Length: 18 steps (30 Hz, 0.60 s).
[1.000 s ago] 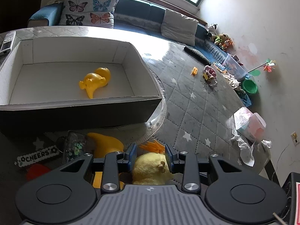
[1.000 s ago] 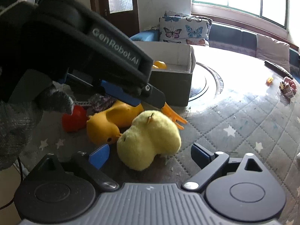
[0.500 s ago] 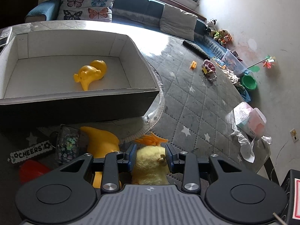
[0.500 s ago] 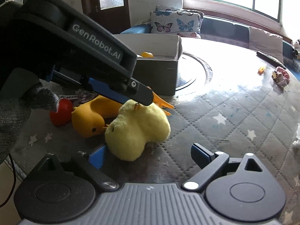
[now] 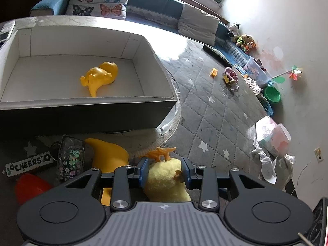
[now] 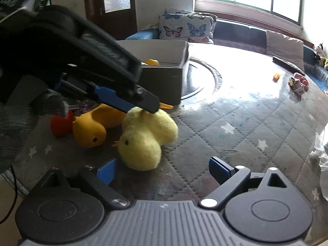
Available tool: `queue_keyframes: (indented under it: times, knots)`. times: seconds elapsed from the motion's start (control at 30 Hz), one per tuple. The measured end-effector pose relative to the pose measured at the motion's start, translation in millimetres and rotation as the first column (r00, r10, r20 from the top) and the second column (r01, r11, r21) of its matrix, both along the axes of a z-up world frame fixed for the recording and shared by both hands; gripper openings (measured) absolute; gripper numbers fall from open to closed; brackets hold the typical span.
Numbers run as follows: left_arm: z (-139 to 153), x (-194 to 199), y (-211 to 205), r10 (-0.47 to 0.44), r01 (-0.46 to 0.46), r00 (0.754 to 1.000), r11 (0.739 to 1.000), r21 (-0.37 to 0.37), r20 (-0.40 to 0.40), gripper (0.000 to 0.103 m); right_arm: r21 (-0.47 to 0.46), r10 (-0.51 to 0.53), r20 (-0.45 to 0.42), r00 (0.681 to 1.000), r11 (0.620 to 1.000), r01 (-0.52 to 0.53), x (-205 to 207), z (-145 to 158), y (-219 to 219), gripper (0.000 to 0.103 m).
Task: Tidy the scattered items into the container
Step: 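Grasp the yellow plush chick body with the right gripper while the left gripper pinches its tuft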
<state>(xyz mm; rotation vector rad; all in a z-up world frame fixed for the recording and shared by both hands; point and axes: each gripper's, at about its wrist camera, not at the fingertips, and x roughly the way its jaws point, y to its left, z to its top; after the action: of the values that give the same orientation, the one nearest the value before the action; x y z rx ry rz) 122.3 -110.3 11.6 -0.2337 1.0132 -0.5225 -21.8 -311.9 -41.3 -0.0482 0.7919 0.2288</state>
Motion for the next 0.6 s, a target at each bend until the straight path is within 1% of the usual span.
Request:
queue_keyframes:
  times: [0.17,0.2,0.37,0.43,0.5,0.57,0.6]
  knots:
    - [-3,5,-4,0.000,0.000,1.000,1.000,-0.002,-0.016,0.038,0.007,0.036,0.000,0.999,0.999,-0.036,2,-2,9,0.094]
    - [-4,6,-4,0.001,-0.001,1.000,1.000,-0.002,-0.019,0.038,0.009,0.038,-0.001,0.999,0.999,-0.038,2,-2,10,0.093]
    - [-7,12,-7,0.009,-0.009,0.999,1.000,-0.005,-0.038,0.038,0.020,0.038,-0.005,0.999,0.999,-0.038,5,-3,10,0.090]
    - [-9,14,-8,0.012,-0.012,0.999,1.000,-0.008,-0.045,0.038,0.027,0.030,-0.005,1.000,0.999,-0.030,7,-3,9,0.086]
    - [-11,16,-8,0.011,-0.012,0.999,1.000,-0.011,-0.053,0.038,0.033,0.025,-0.009,1.000,0.999,-0.024,9,-3,9,0.084]
    - [-12,17,-9,0.008,-0.008,0.999,1.000,-0.012,-0.053,0.038,0.038,0.026,-0.011,1.000,0.999,-0.025,9,-3,8,0.081]
    - [-12,17,-9,0.006,-0.007,0.999,1.000,-0.012,-0.053,0.038,0.041,0.027,-0.012,1.000,0.999,-0.026,9,-3,8,0.078]
